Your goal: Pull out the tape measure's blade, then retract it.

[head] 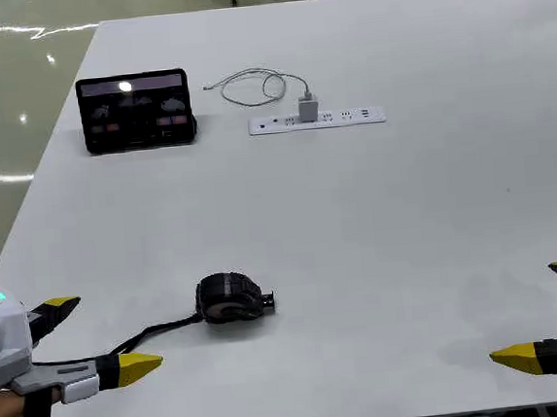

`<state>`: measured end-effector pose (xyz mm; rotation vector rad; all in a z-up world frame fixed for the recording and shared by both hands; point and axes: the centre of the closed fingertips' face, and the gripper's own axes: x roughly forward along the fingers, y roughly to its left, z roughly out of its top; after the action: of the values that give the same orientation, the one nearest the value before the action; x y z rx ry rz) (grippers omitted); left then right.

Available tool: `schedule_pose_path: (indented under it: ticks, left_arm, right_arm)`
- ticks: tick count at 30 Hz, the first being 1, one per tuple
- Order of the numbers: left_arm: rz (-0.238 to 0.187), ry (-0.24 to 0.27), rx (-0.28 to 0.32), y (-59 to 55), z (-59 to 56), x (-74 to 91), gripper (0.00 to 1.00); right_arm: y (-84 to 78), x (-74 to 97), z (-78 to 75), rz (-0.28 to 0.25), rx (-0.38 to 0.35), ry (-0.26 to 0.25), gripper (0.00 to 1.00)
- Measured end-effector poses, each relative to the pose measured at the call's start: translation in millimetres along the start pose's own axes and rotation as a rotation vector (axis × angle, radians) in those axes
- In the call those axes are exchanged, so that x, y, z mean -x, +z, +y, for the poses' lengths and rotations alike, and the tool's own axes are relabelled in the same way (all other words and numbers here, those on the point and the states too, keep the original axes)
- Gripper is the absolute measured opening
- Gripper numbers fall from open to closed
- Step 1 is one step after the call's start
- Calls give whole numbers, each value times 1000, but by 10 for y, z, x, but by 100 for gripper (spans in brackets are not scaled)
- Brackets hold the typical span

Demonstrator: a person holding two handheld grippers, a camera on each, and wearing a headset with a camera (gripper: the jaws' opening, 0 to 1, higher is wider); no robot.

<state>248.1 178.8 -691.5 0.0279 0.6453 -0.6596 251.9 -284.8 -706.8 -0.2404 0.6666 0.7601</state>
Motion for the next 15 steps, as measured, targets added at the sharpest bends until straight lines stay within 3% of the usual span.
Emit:
schedule_pose_path:
  ticks: [1, 15]
  left_arm:
    - [-7, 1, -34, 4, -8, 0, 100]
    - [-9, 10, -43, 42, 18, 39, 100]
  right_arm:
    - [-7, 6, 20, 3, -5, 1, 100]
    - [-18, 74, 62, -10, 1, -23, 100]
